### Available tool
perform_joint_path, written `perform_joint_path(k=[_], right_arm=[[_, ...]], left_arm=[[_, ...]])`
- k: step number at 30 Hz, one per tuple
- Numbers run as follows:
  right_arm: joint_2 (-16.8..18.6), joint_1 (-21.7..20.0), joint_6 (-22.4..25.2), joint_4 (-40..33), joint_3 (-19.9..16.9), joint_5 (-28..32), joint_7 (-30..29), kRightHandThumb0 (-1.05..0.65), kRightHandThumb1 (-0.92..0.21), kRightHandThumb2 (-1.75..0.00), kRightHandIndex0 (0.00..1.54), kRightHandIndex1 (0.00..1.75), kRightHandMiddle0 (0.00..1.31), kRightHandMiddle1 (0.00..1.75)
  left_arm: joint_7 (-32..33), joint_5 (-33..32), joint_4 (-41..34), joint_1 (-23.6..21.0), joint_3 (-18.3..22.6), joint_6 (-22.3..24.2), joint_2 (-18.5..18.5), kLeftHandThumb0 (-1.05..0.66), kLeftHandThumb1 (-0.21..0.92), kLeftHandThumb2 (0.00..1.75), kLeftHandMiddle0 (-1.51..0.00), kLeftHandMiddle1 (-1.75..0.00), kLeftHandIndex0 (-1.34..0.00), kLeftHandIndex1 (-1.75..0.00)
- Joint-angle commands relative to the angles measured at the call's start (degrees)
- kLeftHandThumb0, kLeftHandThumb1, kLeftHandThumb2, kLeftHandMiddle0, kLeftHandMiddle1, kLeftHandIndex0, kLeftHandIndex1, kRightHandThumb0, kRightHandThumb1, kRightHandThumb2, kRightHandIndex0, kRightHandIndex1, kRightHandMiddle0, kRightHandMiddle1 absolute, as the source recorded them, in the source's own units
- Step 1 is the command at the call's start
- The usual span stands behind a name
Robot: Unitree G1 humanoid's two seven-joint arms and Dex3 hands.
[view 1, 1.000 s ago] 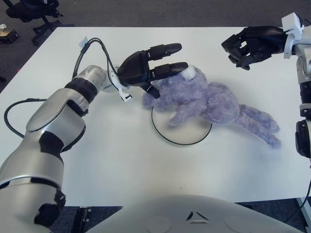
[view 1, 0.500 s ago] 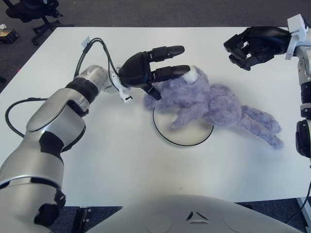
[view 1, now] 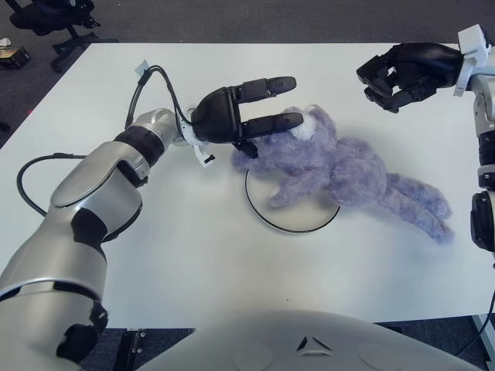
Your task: Put the doll into the plate.
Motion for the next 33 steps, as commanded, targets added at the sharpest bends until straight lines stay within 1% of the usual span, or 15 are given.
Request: perform_joint_path(k=[1,13,25,33], right_arm=[[-0.85,0.79,-0.18,-0.90,-0.23,0.11,-0.24,-0.21,-0.81,0.00,0.98,1.75,0.91,1.75],[-0.98,0.77,-0.52,-0.66,-0.23,-0.03,-0.18,-0.20,-0.81,0.00,0.98,1.75,0.90,1.75],[-1.17,1.11,-0.63,-0.88,-0.23,-0.05,-0.22,-0.21,-0.81,-0.01,0.98,1.75,0.90,1.75],[-1.18,1.53,-0.99,-1.14,-0.28,-0.10,-0.65,-0.21,-0.82,-0.01,0.98,1.75,0.90,1.75]], left_arm=[[0.09,0.56,-0.04,0.48,-0.10,0.54,-0.38,-0.49,0.92,0.13,-0.43,-0.01,-0.43,-0.03],[0.09,0.17,0.46,0.72,0.15,1.04,-1.01,-0.51,0.92,0.13,-0.43,-0.01,-0.42,-0.02],[0.09,-0.43,4.27,-0.49,-1.45,-1.28,-1.55,-0.51,0.92,0.11,-0.39,0.00,-0.39,0.00],[0.09,-0.48,4.52,-0.49,-1.93,-1.23,-1.69,-0.49,0.92,0.08,-0.37,0.00,-0.37,0.00]])
